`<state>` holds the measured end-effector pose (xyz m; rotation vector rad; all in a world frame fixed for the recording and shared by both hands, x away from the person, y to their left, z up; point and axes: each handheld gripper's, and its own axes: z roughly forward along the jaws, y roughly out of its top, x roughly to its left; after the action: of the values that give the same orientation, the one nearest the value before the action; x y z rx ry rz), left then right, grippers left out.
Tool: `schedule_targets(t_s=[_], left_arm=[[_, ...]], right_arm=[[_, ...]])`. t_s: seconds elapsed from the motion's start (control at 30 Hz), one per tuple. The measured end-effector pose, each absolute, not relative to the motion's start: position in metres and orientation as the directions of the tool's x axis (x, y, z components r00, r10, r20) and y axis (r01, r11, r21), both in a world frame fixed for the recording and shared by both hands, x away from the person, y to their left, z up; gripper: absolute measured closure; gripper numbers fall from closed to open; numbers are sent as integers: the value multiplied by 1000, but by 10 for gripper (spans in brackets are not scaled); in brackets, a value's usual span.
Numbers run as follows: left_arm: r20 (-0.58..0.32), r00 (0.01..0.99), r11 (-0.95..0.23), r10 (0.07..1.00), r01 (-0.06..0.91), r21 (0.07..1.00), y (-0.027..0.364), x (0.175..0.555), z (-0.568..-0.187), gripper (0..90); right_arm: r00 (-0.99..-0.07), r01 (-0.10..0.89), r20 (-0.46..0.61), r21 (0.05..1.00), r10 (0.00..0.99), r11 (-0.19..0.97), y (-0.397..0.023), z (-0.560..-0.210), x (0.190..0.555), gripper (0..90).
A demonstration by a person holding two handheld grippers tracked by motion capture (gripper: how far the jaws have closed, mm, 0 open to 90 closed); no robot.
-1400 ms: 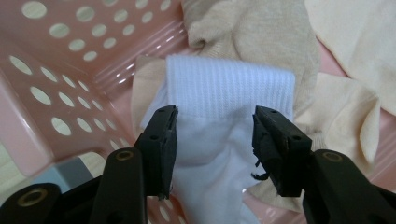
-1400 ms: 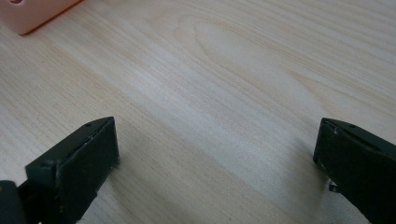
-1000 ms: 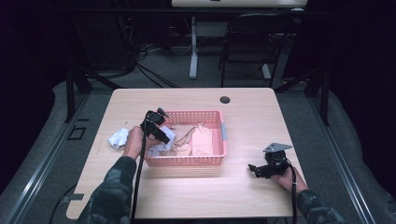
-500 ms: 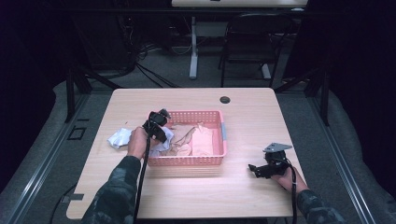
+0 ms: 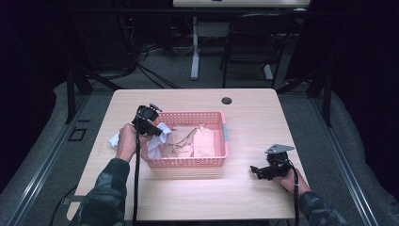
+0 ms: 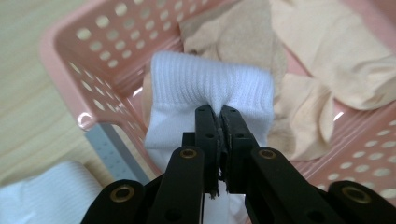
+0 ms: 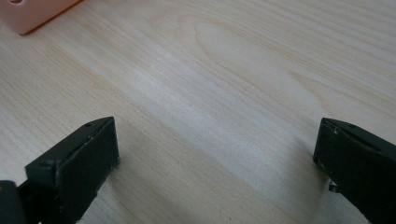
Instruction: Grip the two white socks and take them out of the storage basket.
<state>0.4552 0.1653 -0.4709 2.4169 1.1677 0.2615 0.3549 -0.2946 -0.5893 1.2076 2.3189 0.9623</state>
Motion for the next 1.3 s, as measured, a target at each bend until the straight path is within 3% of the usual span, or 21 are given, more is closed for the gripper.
schedule_targets(t_s=[0.2,0.8,1.3], left_arm=[[-5,628,-521,778,650,553,170,443,-437,869],[16,649,-518,761,592,617,175,431,-387,869],[25,614,-475,789,584,658,204,419,-349,869]], right_arm=[[-573,579,0,708,820,404,-295,-589,355,0],[-573,579,0,708,820,404,-295,-589,355,0],[-578,576,5,710,816,404,-295,-590,356,0]])
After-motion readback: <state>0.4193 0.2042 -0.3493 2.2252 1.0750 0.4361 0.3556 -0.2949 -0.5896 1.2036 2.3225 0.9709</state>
